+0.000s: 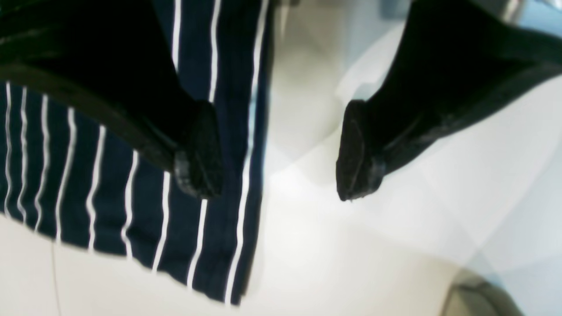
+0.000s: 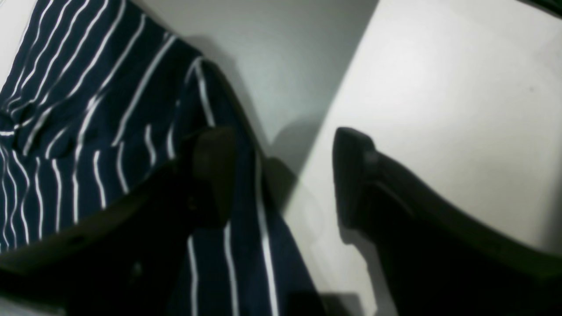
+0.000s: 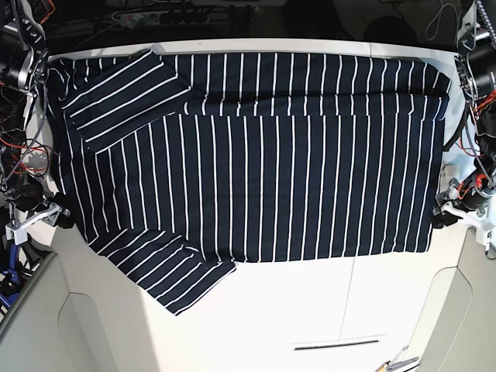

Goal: Fold the T-shirt properly
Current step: 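Move both grippers down to the shirt's side edges near the hem, then grasp the hem corners with both grippers and lift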

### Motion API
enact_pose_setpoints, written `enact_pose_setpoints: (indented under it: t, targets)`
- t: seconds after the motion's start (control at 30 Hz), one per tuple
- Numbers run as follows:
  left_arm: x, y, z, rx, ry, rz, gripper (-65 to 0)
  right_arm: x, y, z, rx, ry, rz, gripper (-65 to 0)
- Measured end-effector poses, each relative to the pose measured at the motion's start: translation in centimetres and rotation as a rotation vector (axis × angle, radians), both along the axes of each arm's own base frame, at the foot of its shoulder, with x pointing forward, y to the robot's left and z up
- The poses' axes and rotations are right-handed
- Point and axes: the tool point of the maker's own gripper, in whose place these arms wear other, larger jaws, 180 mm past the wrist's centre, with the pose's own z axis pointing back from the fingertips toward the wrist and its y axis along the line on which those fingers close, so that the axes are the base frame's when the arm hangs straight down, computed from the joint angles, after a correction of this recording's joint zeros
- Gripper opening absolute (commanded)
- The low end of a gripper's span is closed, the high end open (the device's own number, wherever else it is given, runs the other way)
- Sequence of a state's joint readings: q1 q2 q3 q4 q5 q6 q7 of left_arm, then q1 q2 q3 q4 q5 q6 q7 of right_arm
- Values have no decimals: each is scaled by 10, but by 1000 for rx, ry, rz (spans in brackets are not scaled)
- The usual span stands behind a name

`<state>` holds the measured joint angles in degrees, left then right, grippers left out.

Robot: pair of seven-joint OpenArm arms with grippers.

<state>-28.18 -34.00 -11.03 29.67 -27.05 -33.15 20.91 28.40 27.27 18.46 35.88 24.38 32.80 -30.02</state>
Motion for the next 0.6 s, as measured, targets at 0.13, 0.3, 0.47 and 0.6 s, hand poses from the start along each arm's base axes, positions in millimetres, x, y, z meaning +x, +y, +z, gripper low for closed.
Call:
enact_pose_setpoints:
  t: [0.13,0.3,0.47,0.6]
  targets:
    - [2,-2,-1,-39,-16,25,-214,2,3,3,32,-13,-10,-298]
    - [5,-12,-3,-67,-27,25,-214,4,14,0,58,-16,-4,-298]
    - [13,-34,-8,-108,-50,13,-216,11,42,-3,110,-39,15,-298]
    - [17,-42,-9,-122,-56,5,-216,16,63,-5,147,-51,33,-298]
